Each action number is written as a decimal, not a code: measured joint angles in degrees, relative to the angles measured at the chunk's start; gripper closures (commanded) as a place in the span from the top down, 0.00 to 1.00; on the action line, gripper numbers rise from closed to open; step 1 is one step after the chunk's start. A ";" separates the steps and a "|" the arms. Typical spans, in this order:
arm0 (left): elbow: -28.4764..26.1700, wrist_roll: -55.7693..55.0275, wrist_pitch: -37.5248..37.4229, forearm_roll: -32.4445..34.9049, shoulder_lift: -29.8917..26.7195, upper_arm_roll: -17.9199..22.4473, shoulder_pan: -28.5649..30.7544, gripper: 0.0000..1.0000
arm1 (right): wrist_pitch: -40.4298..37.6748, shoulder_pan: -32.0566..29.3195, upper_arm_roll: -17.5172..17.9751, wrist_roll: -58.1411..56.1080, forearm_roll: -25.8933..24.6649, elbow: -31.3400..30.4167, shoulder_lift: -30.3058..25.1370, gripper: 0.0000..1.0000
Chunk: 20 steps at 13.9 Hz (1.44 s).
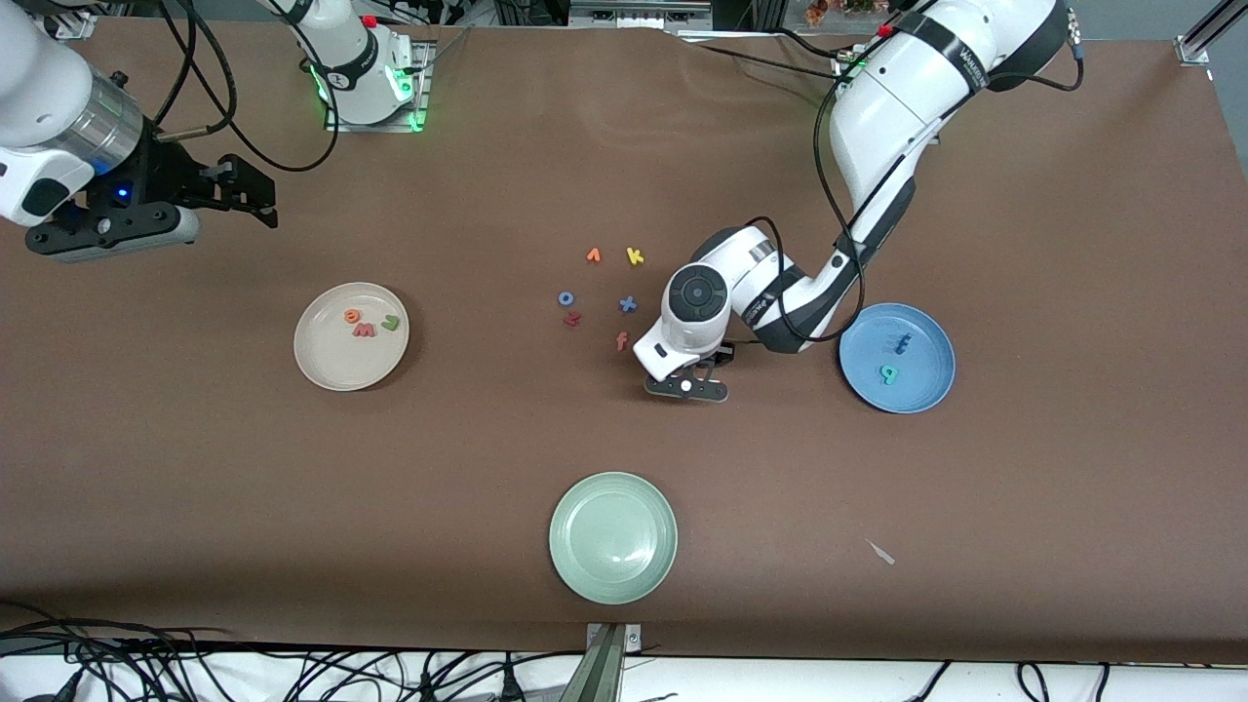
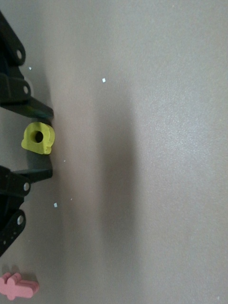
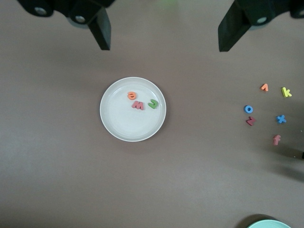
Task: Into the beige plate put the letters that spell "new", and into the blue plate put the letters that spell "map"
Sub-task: 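Return the right gripper to rest while the left gripper lifts the yellow a, then carry the yellow a onto the blue plate and open the left gripper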
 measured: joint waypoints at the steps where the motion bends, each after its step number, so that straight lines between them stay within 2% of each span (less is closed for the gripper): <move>1: 0.01 -0.01 0.02 0.00 0.01 0.00 0.00 0.44 | -0.17 -0.02 0.00 0.00 -0.01 0.02 0.03 1.00; 5: 0.04 -0.03 0.47 0.00 0.08 -0.06 -0.08 0.37 | -1.77 -0.17 -0.32 0.00 -0.03 0.16 0.12 1.00; 12: 0.05 -0.21 0.88 0.00 0.08 -0.14 -0.19 0.11 | -4.59 -0.25 -1.13 0.00 -1.11 1.58 0.17 1.00; 15: 0.56 -0.42 0.48 0.00 0.07 0.38 0.16 0.06 | -5.40 -0.34 -1.51 -0.01 -1.22 1.58 0.21 1.00; 20: 2.65 2.07 -8.19 0.00 -1.41 -1.01 5.96 0.06 | -5.97 -0.39 -1.57 -0.03 -1.26 1.59 0.23 1.00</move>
